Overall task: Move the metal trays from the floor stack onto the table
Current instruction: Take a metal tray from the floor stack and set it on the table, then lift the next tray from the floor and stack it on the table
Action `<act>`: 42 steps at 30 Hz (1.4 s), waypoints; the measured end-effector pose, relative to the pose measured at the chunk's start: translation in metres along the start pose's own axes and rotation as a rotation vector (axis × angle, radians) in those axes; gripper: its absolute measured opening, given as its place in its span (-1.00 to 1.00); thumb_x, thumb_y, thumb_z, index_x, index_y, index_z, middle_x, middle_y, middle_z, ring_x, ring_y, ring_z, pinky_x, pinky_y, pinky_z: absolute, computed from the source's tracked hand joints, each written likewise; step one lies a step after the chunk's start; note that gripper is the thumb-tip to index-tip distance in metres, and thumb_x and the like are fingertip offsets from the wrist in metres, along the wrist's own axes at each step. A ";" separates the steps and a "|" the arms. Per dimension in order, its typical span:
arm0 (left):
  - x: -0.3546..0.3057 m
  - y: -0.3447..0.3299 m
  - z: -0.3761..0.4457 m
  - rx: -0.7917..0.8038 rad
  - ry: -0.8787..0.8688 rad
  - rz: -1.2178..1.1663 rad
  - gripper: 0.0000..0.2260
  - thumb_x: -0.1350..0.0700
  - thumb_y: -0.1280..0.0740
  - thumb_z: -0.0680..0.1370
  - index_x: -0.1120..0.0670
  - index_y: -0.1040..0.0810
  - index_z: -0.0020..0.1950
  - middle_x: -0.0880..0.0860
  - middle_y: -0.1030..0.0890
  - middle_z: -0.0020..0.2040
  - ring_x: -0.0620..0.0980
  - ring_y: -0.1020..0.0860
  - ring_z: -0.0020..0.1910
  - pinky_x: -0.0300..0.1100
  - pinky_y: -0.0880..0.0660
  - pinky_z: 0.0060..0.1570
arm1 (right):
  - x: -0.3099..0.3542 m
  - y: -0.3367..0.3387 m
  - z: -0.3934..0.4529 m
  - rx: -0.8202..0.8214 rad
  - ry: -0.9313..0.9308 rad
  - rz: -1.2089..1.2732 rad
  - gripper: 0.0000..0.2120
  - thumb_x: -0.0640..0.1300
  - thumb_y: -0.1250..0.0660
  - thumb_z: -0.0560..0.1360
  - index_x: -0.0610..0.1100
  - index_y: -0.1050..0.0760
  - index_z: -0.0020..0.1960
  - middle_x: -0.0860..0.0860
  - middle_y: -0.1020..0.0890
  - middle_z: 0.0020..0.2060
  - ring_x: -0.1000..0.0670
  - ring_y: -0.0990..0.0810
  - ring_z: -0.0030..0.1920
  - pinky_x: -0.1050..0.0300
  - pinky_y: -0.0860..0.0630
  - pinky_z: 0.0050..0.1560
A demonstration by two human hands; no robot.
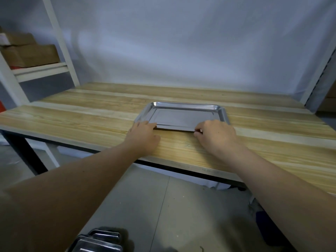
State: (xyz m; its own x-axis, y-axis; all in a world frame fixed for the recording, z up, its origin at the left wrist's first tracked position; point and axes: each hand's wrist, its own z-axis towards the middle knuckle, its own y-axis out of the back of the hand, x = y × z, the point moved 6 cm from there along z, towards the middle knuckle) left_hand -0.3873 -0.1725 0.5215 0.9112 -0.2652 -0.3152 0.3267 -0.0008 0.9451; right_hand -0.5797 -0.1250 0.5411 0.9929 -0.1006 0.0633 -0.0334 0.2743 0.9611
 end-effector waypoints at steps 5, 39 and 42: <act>0.011 0.013 -0.018 -0.124 -0.009 -0.131 -0.55 0.06 -0.21 0.59 0.06 -0.31 0.49 0.09 -0.35 0.48 0.11 -0.25 0.47 0.05 -0.23 0.45 | 0.020 0.006 -0.018 -0.017 0.072 0.010 -0.58 0.13 -0.14 0.59 -0.02 -0.45 0.36 -0.06 -0.56 0.25 -0.13 -0.44 0.30 -0.07 -0.28 0.30; 0.412 -0.172 -0.285 0.018 1.066 -0.771 -0.89 0.22 -0.28 0.55 0.16 -0.61 -0.09 0.19 -0.62 -0.17 0.14 -0.56 -0.15 -0.05 -0.49 -0.04 | 0.302 -0.299 -0.168 1.026 -0.114 0.908 -0.82 -0.17 -0.30 0.53 -0.23 -0.65 -0.05 -0.08 -0.68 -0.26 0.00 -0.59 -0.37 0.23 -0.49 -0.38; 0.430 -0.209 -0.297 0.063 1.138 -0.828 -0.87 0.23 -0.27 0.54 0.19 -0.60 -0.12 0.25 -0.63 -0.11 0.17 -0.58 -0.13 -0.04 -0.52 -0.08 | 0.303 -0.336 -0.175 1.050 -0.246 0.908 -0.84 -0.19 -0.31 0.53 -0.26 -0.63 -0.05 -0.09 -0.65 -0.30 -0.03 -0.57 -0.37 0.18 -0.47 -0.36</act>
State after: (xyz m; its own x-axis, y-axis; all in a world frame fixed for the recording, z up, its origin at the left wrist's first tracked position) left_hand 0.0109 -0.0005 0.1627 0.1742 0.7473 -0.6412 0.8765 0.1791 0.4469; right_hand -0.2475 -0.0803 0.1908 0.5386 -0.4687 0.7002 -0.8190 -0.4865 0.3043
